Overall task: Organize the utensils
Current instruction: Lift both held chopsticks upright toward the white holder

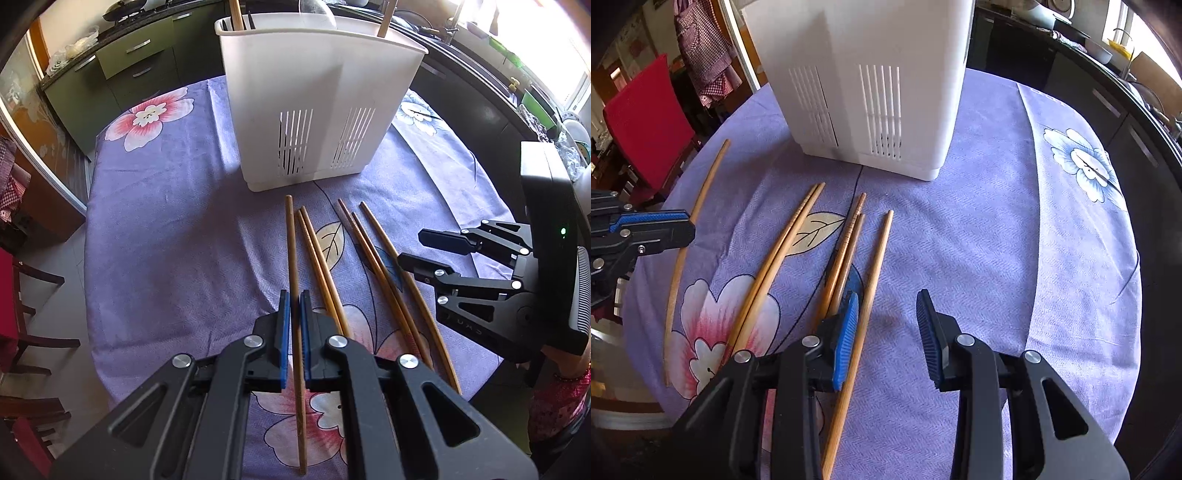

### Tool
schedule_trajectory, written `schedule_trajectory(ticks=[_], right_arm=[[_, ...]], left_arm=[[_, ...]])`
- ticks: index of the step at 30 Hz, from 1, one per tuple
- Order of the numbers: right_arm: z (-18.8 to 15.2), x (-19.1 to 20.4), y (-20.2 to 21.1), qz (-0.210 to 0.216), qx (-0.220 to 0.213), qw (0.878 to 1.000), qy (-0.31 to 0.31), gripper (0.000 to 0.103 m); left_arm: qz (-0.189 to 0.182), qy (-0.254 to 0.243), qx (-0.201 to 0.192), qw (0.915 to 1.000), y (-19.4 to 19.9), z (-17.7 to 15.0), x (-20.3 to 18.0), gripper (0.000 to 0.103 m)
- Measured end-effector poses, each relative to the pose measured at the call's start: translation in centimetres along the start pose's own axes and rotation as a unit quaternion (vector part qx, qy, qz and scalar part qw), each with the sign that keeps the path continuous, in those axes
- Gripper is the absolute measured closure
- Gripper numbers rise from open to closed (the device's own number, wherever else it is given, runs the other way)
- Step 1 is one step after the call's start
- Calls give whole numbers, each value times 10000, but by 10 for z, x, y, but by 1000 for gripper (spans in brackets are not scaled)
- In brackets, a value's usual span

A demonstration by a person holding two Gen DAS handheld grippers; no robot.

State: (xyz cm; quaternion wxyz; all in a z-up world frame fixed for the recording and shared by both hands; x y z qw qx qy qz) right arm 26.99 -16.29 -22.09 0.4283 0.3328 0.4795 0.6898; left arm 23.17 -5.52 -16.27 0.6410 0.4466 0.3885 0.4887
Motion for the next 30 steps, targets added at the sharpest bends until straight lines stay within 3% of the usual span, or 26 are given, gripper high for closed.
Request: schedule_trajectory(ticks=[3,9,14,18,23,30], right_arm=[[0,7,-6,-63,71,9999,111,72],[7,17,-16,-9,109,9998,143,94],[13,8,-13,216,6,9996,-165,96],[13,-6,14,412,-331,9980,-346,96],[7,-25,69,545,-1051,9910,-618,96],[-29,-43,142,638,-1870,9769,-816,96]], left_arm=[[10,-13,-15,10000,1,0,-1,97],[13,-18,-18,10000,1,-1,-1,97],[8,1,-51,10000,5,-2,2,97],[19,29,-115,9999,12,-3,6,97],[41,59,-287,9996,30,-6,10,97],[85,39,-572,9983,63,-16,11,97]])
Point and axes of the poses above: each gripper's, at about its wrist camera, not at the fingertips, and y roughly against the way its jaws point, x to its left, z to its top, the point moved 5 cm from there along -y, roughly the way its jaws point, and after that the axes turned 5 degrees about x, right-handed, at the moved point
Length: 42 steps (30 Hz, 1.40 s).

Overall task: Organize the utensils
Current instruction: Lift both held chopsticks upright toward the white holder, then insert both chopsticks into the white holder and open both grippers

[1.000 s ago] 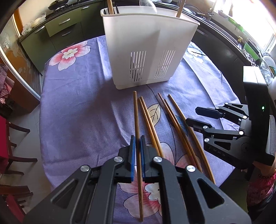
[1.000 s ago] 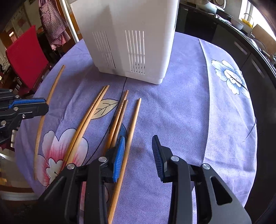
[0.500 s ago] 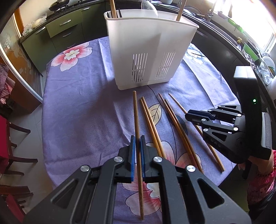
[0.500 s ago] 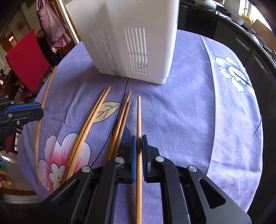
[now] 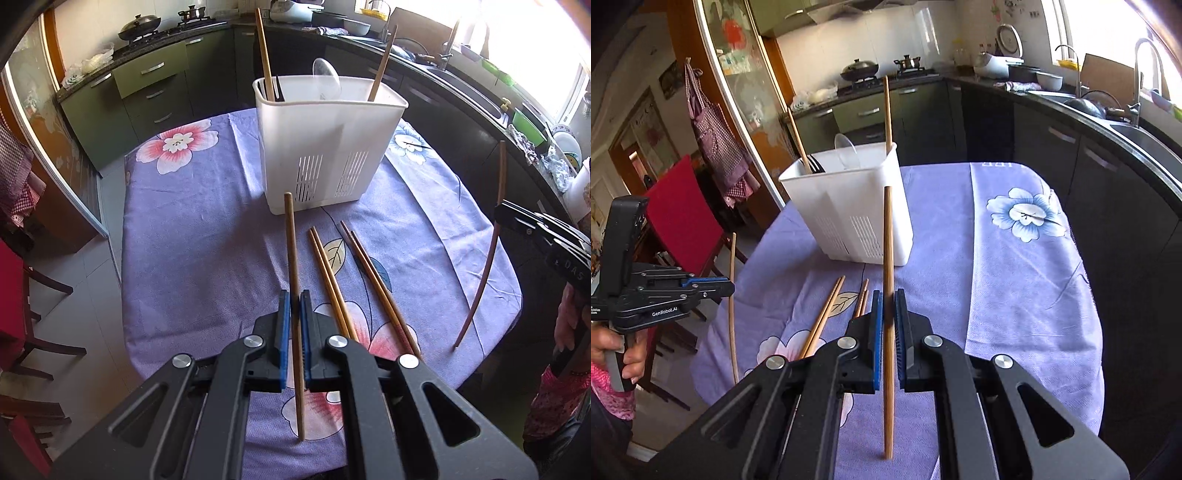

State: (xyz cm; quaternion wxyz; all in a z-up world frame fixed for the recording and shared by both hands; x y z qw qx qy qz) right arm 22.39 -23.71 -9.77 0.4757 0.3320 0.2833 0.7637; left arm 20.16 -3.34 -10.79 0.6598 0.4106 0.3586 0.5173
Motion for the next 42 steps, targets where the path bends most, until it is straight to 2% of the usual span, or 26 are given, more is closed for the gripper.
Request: schedule_trajectory(ticks=[11,20,28,37,42], right_arm=[[-6,5,33,85,-316,9995,-17,96],[17,18,57,147,-623,9978,164,96],[66,39,85,89,-854,9951,491,96],[142,56,112,191,-1138,9917,569,96],[186,62,119,155,-1474,9875,537,96]], left_arm=[[159,-110,-468,9987,45,-1,-6,98],[183,-164,-674,9974,64,12,-11,98],[166,-297,-966,9947,96,45,-22,98],[187,-398,-1413,9890,148,101,-32,98],[204,-408,-1622,9857,169,137,-35,98]])
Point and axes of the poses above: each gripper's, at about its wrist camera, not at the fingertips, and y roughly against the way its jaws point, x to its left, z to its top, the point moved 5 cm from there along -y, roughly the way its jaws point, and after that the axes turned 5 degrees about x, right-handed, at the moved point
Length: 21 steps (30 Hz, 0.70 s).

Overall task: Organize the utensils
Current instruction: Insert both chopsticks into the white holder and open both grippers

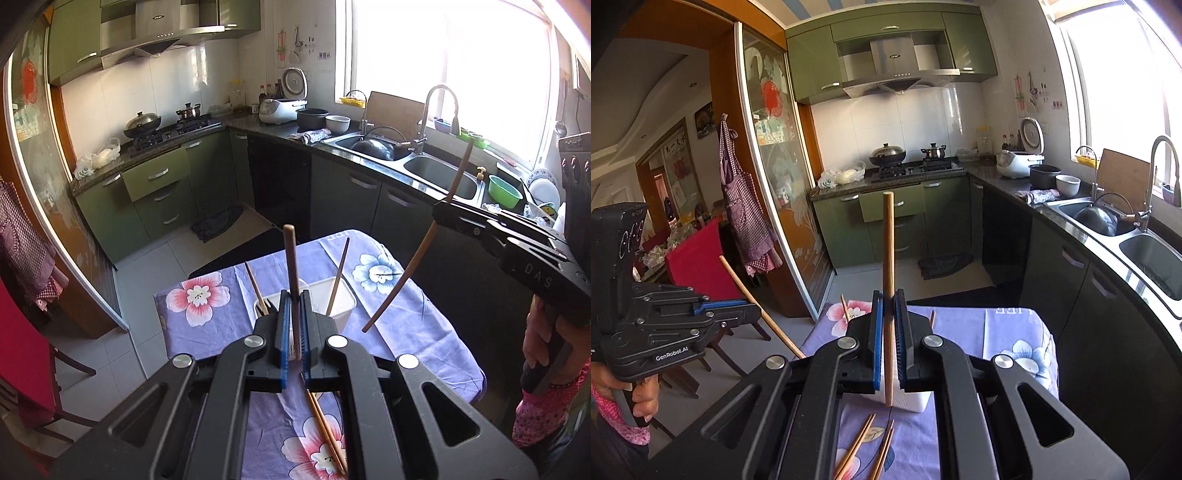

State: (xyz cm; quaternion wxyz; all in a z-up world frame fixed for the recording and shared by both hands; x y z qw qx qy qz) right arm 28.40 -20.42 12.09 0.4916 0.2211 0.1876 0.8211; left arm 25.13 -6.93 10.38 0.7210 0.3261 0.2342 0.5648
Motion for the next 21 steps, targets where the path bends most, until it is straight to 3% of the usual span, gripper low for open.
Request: schedule_trajectory(ticks=[8,15,21], right_arm=[[33,-16,-61,-156,87,9998,-133,96],[7,-34,-127,-53,602,9978,-267,96],[-15,-37,-145,5,753,9968,-267,96]], left_arm=[[186,86,-103,9997,-36,39,9,98],[135,160,62,9998,-72,44,19,100],[71,97,211,9997,-82,38,17,100]])
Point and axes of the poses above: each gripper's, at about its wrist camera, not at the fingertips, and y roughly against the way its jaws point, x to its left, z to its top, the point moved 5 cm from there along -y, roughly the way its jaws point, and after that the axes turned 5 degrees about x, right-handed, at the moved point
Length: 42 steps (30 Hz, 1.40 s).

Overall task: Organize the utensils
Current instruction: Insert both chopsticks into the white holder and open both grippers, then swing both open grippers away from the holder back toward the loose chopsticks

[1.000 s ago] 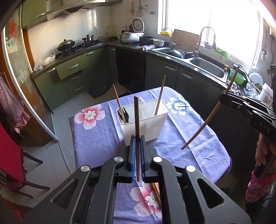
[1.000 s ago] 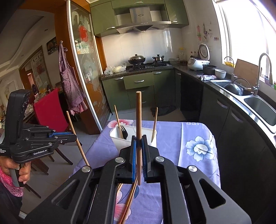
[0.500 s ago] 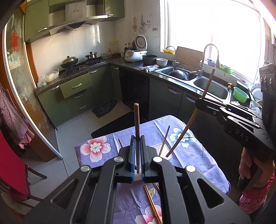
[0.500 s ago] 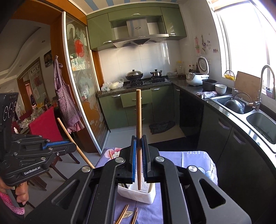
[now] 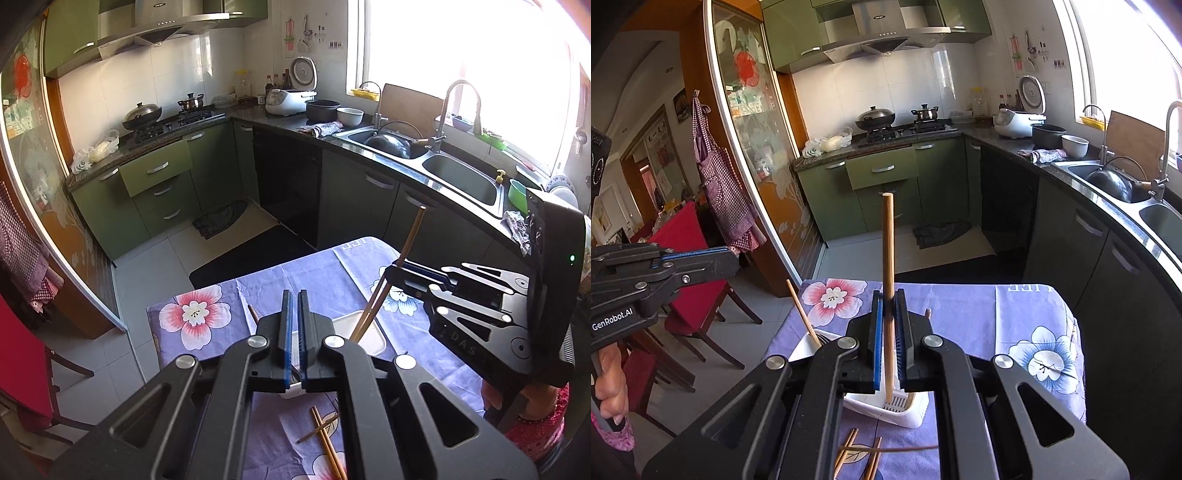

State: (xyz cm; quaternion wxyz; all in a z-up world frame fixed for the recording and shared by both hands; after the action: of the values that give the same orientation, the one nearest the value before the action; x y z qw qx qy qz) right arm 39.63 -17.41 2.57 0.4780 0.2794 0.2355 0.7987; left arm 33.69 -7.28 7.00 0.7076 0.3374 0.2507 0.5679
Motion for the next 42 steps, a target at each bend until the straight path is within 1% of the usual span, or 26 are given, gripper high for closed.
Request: schedule_trajectory(ticks=[2,4,5,6,7,8,10,12,14,15,16,17,19,21,23,25,26,27,29,31,33,36,38,39,40,42], right_arm=[[-4,-1,-3,13,17,10000,-11,96],[-9,-1,-8,29,139,9999,34,96],[-15,1,-8,90,197,9998,50,93],[-18,2,-9,141,254,9996,73,86],[-20,4,-8,129,297,9994,115,71],[-22,5,-5,108,267,9995,134,67],[-24,5,5,67,173,9998,114,67],[-26,5,22,119,38,9999,69,67],[-31,2,43,157,-93,9998,33,67],[-35,-1,54,158,-157,9998,4,67],[-41,-5,65,158,-212,9996,-41,67],[-48,-9,76,157,-250,9995,-83,67],[-68,-21,95,108,-314,9993,-193,67],[-92,-35,112,40,-305,9990,-312,67],[-119,-49,125,-37,-258,9986,-464,67],[-145,-64,138,-111,-205,9979,-602,67],[-158,-70,144,-136,-193,9974,-678,67],[-171,-76,148,-139,-181,9969,-756,67],[-196,-89,156,-105,-125,9956,-918,63],[-219,-101,163,-77,-94,9935,-1133,63],[-242,-113,168,-32,-80,9911,-1327,63],[-267,-126,178,6,-120,9870,-1605,63],[-282,-134,185,10,-146,9842,-1764,63],[-287,-137,189,1,-174,9827,-1844,63],[-293,-141,195,-12,-207,9812,-1920,63],[-305,-150,206,-56,-291,9780,-2066,60]], left_arm=[[-38,-25,41,10000,-2,-5,-2,100],[-99,-69,111,9999,-4,-12,-6,100],[-148,-115,162,9997,-5,-17,-9,100],[-211,-141,207,9995,-6,-22,-12,100],[-285,-146,256,9992,-7,-27,-15,100],[-351,-185,317,9987,-8,-33,-18,98],[-421,-314,423,9977,-12,-46,-26,98],[-507,-404,543,9964,-17,-59,-34,97],[-694,-572,716,9934,-24,-74,-44,97],[-796,-682,800,9913,-28,-82,-52,96],[-920,-861,903,9879,-33,-92,-61,94],[-1026,-1071,1007,9838,-39,-103,-72,89],[-1195,-1506,1174,9743,-52,-125,-98,86],[-1349,-1933,1377,9620,-69,-146,-127,85],[-1490,-2322,1648,9470,-90,-167,-156,84],[-1533,-2648,1885,9332,-111,-184,-182,79],[-1514,-2785,1960,9280,-121,-190,-192,75],[-1497,-2915,2012,9231,-131,-195,-202,73],[-1390,-3101,2049,9179,-148,-200,-215,72],[-1243,-3225,2084,9149,-163,-201,-222,72],[-1193,-3317,2136,9111,-177,-202,-228,72],[-1084,-3480,2191,9051,-192,-205,-233,72],[-1064,-3555,2249,9010,-199,-209,-235,72],[-1099,-3556,2191,9019,-198,-208,-236,72],[-1139,-3577,2228,8997,-199,-209,-237,72],[-1106,-3636,2181,8989,-198,-210,-239,75]])
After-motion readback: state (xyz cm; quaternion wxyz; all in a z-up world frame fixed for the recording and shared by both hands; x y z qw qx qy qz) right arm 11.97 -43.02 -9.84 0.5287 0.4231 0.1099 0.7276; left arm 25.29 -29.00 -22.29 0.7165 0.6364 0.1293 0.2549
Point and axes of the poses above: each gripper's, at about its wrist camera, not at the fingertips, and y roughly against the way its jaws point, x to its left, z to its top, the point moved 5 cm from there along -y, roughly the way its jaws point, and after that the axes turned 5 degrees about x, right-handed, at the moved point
